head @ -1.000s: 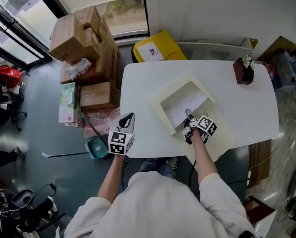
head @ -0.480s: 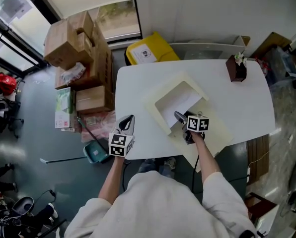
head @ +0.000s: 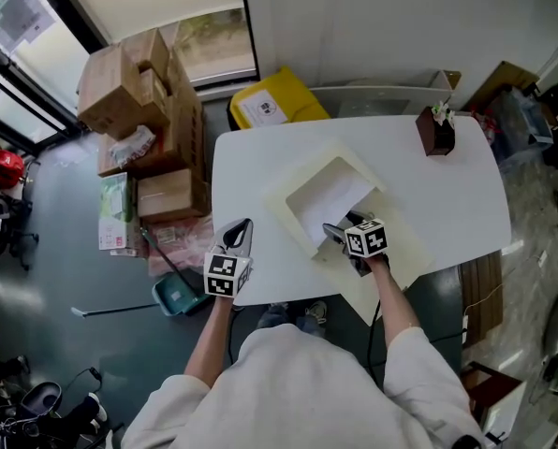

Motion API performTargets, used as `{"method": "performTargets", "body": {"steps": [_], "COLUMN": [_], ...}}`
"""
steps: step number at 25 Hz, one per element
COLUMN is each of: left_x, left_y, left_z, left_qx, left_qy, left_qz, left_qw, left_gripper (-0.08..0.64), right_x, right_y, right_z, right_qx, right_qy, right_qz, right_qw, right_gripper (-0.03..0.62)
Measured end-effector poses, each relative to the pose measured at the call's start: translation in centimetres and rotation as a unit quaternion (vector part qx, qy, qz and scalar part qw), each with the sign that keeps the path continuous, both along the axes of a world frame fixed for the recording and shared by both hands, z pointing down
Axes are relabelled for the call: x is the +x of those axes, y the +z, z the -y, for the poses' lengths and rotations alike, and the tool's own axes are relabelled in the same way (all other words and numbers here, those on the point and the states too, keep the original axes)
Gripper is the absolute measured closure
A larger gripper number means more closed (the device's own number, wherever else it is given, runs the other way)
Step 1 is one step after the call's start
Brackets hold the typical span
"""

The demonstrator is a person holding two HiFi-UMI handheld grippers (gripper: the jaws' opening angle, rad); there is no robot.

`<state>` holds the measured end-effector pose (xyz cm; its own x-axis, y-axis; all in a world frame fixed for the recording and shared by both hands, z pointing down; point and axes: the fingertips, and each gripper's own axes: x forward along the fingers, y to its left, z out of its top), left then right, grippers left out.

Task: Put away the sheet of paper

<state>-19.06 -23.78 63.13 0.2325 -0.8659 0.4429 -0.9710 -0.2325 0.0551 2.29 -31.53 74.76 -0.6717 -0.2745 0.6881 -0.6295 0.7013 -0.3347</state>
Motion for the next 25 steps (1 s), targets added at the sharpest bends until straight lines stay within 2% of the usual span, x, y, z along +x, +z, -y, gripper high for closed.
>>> {"method": "performTargets", "body": {"steps": [4, 9, 13, 20, 25], "left_x": [0.6, 1.2, 1.4, 3.3, 5.5], "left_y": [-0.3, -0.6, -1.0, -1.8, -2.1], "left_z": [0.4, 0.6, 0.7, 0.8, 0.9], "left_qx": [0.008, 0.015, 0.019, 0.026, 0.029], "left_qy": [0.007, 0.016, 0.022, 0.046, 0.070], "left_qz": [-0.002, -0.005, -0.008, -0.014, -0.015], "left_qw": [0.9999, 0.9998, 0.9995, 0.9985, 0.9970], "left_gripper": [0.554, 0.554, 0.554, 0.554, 0.554], "right_x": [0.4, 1.1, 2.1, 3.7, 5.7], "right_y": [-0.1, -0.7, -1.9, -5.1, -6.9], "right_z": [-0.6, -0.9, -0.5, -0.9, -1.8], "right_qx": [0.000, 0.002, 0.047, 0.107, 0.137], "right_qy": [0.007, 0.035, 0.067, 0.101, 0.138], "right_qz": [-0.013, -0.004, -0.005, 0.001, 0.001], "right_qw": [1.000, 0.999, 0.997, 0.989, 0.981], "right_gripper": [0.223, 0.191, 0.197, 0.324, 0.470]}}
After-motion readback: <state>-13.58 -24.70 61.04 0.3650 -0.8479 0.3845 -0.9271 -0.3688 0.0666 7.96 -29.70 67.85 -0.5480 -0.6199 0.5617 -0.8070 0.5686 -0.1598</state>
